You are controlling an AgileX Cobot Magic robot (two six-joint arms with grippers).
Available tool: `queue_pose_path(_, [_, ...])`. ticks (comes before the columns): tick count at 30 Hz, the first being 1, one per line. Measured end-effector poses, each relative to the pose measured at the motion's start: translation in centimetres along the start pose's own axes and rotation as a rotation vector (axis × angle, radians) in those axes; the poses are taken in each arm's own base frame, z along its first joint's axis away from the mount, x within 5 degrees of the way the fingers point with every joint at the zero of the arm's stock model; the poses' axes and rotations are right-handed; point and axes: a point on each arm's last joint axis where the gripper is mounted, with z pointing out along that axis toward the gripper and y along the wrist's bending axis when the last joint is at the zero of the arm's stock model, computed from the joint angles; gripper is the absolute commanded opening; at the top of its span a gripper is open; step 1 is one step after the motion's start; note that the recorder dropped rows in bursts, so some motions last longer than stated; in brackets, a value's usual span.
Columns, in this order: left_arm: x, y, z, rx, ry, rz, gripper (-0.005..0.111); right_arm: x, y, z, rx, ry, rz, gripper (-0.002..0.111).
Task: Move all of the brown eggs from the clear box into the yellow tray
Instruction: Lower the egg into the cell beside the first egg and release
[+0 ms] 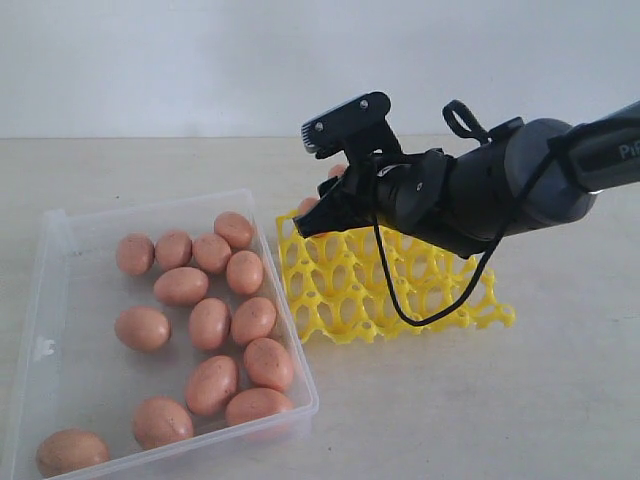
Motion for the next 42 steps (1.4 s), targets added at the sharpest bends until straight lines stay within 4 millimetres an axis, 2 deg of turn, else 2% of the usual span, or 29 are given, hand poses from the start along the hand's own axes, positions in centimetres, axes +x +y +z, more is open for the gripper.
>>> queue_pose_path(12, [0.0,0.0,0.0,0.000,0.000,0.000,-0.004,1.7,0.3,1.0,-0.013,0.062,-0.002,0.001])
queue_pose_path(23, [0.0,0.0,0.0,0.000,0.000,0.000,-0.004,1.5,0.2,1.1,-0.012,0.056,0.005,0.027])
queue_pose_path(38, [0.0,0.0,0.0,0.000,0.000,0.000,-0.004,1.3,0.2,1.1,-0.018,0.056,0.022,0.029])
queue_pose_path(40, [0.0,0.0,0.0,0.000,0.000,0.000,-0.004,1.3,0.3,1.1,-0.019,0.056,0.022,0.038])
queue_pose_path(42, [0.0,0.0,0.0,0.000,0.000,0.000,-0.004,1.3,0.3,1.1,-0.019,0.056,0.024,0.052])
